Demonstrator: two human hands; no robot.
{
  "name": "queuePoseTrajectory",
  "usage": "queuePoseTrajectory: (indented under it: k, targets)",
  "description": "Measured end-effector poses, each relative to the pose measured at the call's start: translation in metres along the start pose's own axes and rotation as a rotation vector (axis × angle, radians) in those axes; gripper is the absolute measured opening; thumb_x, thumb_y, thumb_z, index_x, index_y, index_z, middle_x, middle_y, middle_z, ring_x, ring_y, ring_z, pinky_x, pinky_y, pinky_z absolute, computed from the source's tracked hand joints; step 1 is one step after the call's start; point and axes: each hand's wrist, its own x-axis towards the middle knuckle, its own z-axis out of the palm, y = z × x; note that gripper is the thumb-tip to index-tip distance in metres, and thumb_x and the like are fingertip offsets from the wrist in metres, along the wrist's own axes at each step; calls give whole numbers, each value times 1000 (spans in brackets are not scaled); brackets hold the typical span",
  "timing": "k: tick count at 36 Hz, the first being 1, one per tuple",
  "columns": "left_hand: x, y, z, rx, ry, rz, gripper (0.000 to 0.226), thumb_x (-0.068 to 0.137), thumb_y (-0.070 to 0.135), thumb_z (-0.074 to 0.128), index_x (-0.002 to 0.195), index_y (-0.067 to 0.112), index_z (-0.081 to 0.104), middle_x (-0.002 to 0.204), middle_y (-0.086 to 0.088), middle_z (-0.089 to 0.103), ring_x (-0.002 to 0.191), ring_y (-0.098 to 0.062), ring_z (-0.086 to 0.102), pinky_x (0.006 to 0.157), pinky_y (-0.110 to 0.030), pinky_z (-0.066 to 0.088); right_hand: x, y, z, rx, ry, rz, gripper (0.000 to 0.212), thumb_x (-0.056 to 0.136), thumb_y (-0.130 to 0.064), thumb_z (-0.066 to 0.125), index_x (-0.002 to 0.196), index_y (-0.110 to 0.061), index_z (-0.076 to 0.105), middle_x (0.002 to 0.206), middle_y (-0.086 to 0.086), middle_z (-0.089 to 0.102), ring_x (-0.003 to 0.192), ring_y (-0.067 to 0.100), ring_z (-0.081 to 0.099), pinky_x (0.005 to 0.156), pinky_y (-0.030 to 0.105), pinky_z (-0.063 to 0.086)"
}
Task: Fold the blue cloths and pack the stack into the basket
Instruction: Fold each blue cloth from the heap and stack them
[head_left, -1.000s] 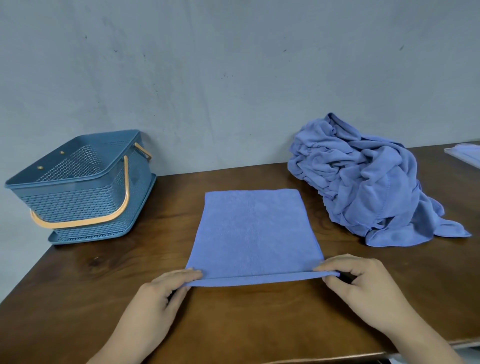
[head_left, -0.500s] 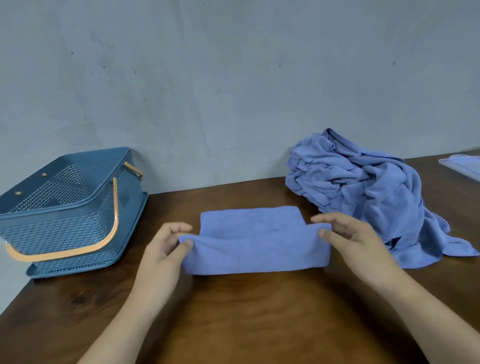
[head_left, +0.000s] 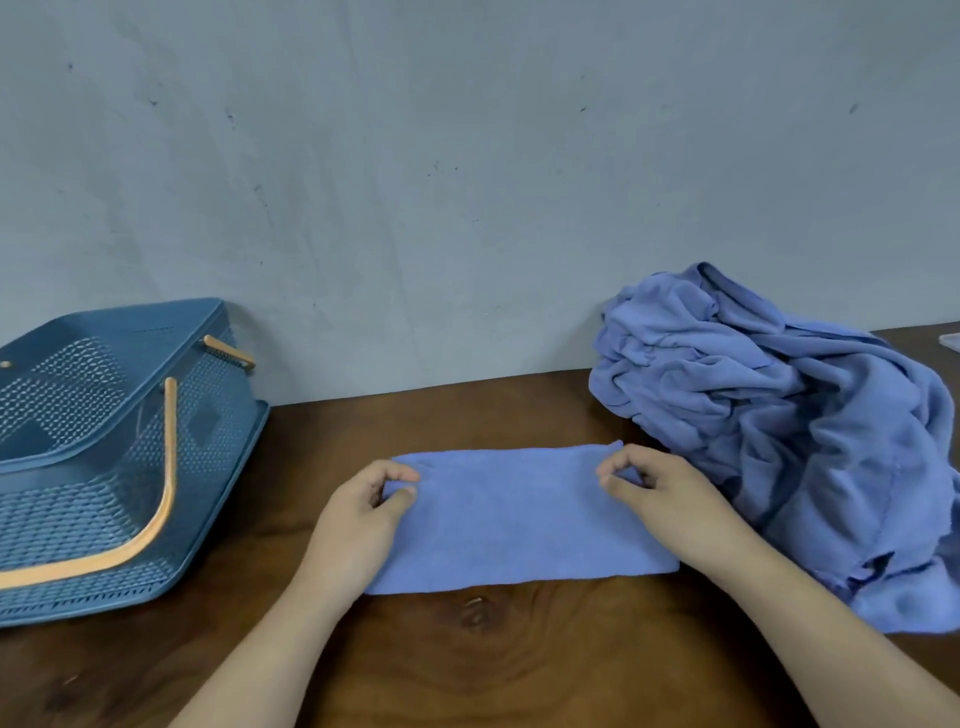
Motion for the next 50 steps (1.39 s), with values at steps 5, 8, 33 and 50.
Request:
queuePoseTrajectory:
  k: [5, 8, 33, 50]
  targets:
    - [4, -4, 3, -18, 52, -3, 31, 103, 14, 62, 95, 39, 77, 98, 22, 74, 96, 2, 67, 79, -19, 43, 6, 7, 3, -36, 97, -4, 34, 103, -11, 57, 107, -42, 71, 87, -23, 71, 84, 2, 67, 71, 17, 49]
    - [4, -5, 4, -26, 60, 7, 28, 105, 14, 62, 111, 37, 75, 105, 28, 72, 98, 8, 65, 76, -7, 42, 9, 7, 4, -29, 134, 3, 39, 105, -13, 53, 123, -46, 67, 120, -15, 71, 91, 4, 67, 78, 25, 56]
    - [10, 13, 8, 434, 31, 94, 63, 103, 27, 57, 159, 44, 34, 154, 13, 49, 100, 6, 58, 81, -11, 41, -3, -4, 19, -480, 94, -34, 55, 102, -49, 52, 155, -47, 39, 157, -23, 39, 126, 18, 59, 97, 37, 51]
    - [-1, 22, 15, 1033, -23, -8, 51, 112, 46, 26, 162, 33, 24, 138, 0, 44, 83, -18, 55, 64, -28, 40, -3, -6, 10, -799, 89, 26, 45, 108, -54, 41, 151, -42, 44, 141, -10, 45, 96, 22, 69, 75, 34, 57]
